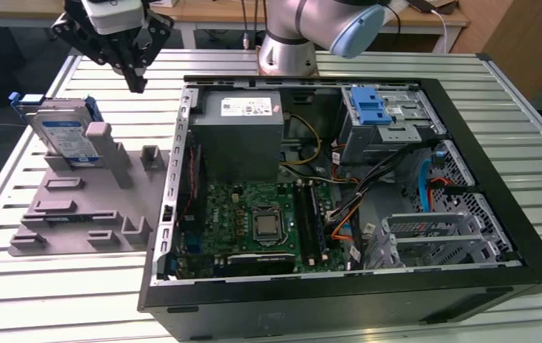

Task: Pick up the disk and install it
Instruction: 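Reach for the disk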

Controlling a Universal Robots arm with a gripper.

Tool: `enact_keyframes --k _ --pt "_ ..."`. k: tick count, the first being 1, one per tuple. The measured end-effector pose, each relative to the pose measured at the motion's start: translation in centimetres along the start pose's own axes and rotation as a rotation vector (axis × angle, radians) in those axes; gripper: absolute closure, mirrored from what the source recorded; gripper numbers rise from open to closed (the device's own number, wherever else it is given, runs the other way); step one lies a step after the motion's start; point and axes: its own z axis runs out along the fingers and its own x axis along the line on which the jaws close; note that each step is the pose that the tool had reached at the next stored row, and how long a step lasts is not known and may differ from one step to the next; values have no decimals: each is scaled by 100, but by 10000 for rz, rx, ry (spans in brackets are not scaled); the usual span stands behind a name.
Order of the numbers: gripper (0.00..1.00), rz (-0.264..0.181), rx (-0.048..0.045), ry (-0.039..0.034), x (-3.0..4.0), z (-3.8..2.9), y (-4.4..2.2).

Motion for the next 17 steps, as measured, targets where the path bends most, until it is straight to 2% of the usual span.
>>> enact_keyframes --k 17 --pt "89 1 0 0 114 1 -8"
